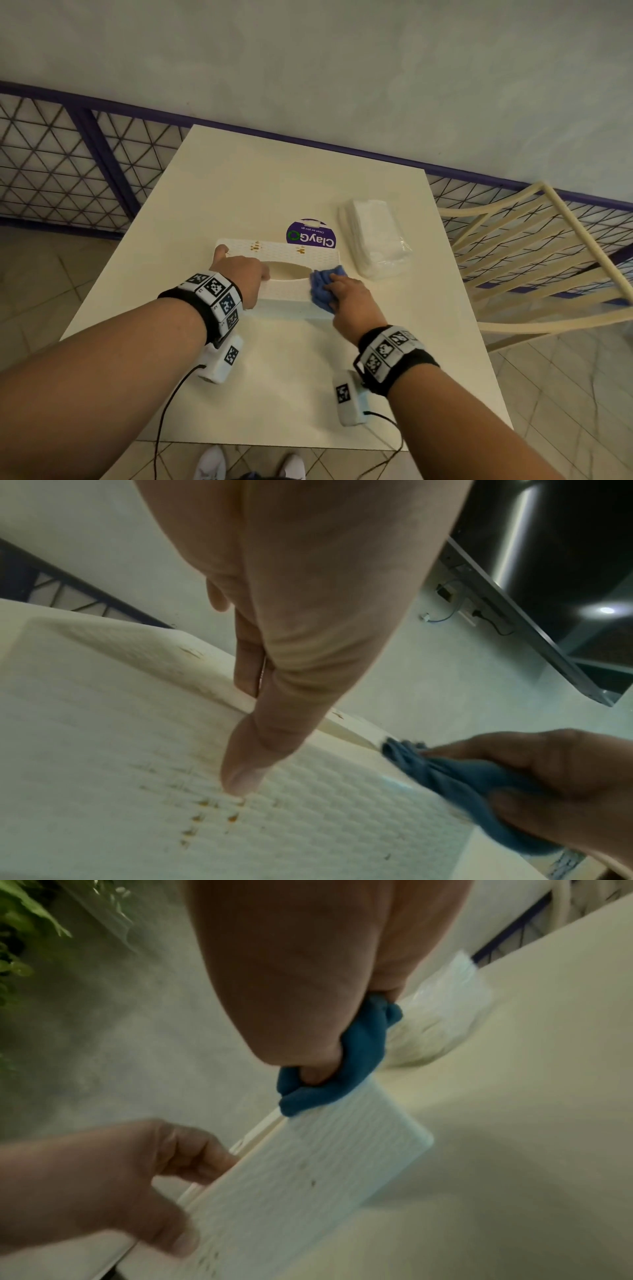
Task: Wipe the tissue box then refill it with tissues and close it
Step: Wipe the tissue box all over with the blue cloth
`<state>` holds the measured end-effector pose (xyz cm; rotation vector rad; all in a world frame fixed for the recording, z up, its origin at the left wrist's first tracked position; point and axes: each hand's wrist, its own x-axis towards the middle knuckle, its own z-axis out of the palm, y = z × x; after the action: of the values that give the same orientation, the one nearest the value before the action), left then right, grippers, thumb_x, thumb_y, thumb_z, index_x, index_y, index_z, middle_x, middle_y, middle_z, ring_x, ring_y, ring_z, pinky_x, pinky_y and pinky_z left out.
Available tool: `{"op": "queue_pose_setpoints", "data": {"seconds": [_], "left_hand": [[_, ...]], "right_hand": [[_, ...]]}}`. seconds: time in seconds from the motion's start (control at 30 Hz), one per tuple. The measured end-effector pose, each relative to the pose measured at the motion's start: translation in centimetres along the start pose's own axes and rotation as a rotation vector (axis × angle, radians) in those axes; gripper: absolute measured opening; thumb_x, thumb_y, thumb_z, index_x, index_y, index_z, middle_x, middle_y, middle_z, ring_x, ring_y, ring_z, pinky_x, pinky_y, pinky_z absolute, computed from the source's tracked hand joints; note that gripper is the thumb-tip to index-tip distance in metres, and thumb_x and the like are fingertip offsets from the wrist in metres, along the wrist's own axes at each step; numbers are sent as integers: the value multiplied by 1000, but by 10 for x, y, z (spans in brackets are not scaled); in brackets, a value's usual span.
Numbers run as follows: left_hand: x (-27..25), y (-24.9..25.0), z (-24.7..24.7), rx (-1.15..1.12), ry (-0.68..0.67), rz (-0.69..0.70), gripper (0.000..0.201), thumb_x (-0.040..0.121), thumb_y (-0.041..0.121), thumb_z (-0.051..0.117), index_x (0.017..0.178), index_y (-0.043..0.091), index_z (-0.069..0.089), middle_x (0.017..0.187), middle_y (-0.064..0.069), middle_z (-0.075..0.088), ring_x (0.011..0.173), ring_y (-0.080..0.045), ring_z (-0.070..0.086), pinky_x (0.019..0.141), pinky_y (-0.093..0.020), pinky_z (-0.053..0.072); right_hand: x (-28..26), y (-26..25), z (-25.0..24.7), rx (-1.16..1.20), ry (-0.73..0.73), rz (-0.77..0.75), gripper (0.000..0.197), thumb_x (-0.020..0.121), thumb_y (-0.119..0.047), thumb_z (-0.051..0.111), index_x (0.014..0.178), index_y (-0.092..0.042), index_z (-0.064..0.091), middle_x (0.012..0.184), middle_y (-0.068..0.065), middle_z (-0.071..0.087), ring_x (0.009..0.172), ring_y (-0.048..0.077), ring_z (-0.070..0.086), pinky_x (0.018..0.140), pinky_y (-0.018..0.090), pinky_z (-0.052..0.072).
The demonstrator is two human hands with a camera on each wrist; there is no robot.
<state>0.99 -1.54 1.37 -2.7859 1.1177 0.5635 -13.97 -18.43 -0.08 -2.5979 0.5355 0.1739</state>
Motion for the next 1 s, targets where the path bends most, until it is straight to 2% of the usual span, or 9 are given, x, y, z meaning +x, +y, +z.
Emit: {"op": "queue_pose_setpoints", "data": {"seconds": [0.1, 0.23, 0.37, 0.47, 0.53, 0.6, 0.7, 0.87, 1.0], "left_hand": [[-2, -1, -3, 54, -24, 66, 57, 76, 4, 58, 124, 35, 52, 102, 11, 67, 108, -15, 57, 114, -46, -2], [-6, -6, -6, -31, 0, 92, 50, 89, 4, 41, 137, 16, 41, 125, 4, 60, 129, -20, 40, 113, -32, 2], [-22, 24, -4, 122, 65, 176, 57, 78, 0, 44, 131, 19, 43, 131, 2, 49, 122, -14, 46, 113, -50, 5], [-41, 55, 6, 33, -2, 93, 41, 89, 42, 44, 123, 21, 50, 118, 3, 56, 117, -16, 47, 106, -51, 13], [-46, 62, 21, 63, -25, 108, 59, 83, 66, 41, 122, 22, 50, 121, 5, 53, 123, -16, 43, 105, -52, 12], [-47, 62, 27, 60, 6, 115, 58, 80, 67, 45, 119, 24, 51, 119, 6, 54, 122, -15, 44, 106, -52, 11], [-44, 62, 23, 39, -4, 94, 52, 79, 65, 51, 112, 24, 54, 111, 5, 57, 112, -16, 50, 107, -53, 10], [-41, 60, 21, 9, 17, 90, 55, 75, 67, 55, 115, 29, 54, 110, 8, 59, 110, -14, 53, 108, -54, 5], [-41, 58, 29, -42, 72, 98, 55, 73, 68, 55, 113, 31, 54, 109, 11, 57, 108, -11, 54, 108, -50, 8]], "right_hand": [[-15, 12, -19, 193, 37, 107, 24, 88, -13, 56, 110, -14, 66, 109, 0, 65, 101, 18, 58, 85, 20, 40], [-31, 16, -56, 309, 221, 211, 24, 92, -14, 50, 112, -12, 63, 95, 5, 65, 87, 20, 56, 74, 20, 36], [-30, -5, -60, 366, 281, 98, 29, 94, -14, 49, 120, -17, 60, 102, -2, 63, 89, 13, 53, 73, 18, 34], [-27, -19, -27, 307, 175, -32, 31, 94, -19, 50, 123, -20, 59, 120, 1, 64, 104, 18, 58, 80, 17, 36], [-28, -20, 5, 108, -34, -53, 39, 97, -28, 45, 135, -23, 49, 147, 1, 43, 134, 20, 40, 104, 28, 33], [-27, -19, 21, -39, -167, 4, 47, 100, -35, 34, 146, -29, 29, 160, -7, 12, 147, 17, 10, 118, 48, 12], [-2, -25, 18, -187, -207, -16, 52, 100, -36, 29, 150, -29, 14, 161, -9, 0, 148, 19, 4, 115, 57, 7], [38, -37, 8, -277, -304, -56, 57, 100, -34, 34, 151, -25, 11, 161, -4, -4, 147, 25, 3, 115, 55, 14], [-2, -24, 0, -158, -396, -82, 65, 97, -36, 43, 152, -21, 11, 162, -1, -2, 148, 29, -6, 119, 44, 12]]}}
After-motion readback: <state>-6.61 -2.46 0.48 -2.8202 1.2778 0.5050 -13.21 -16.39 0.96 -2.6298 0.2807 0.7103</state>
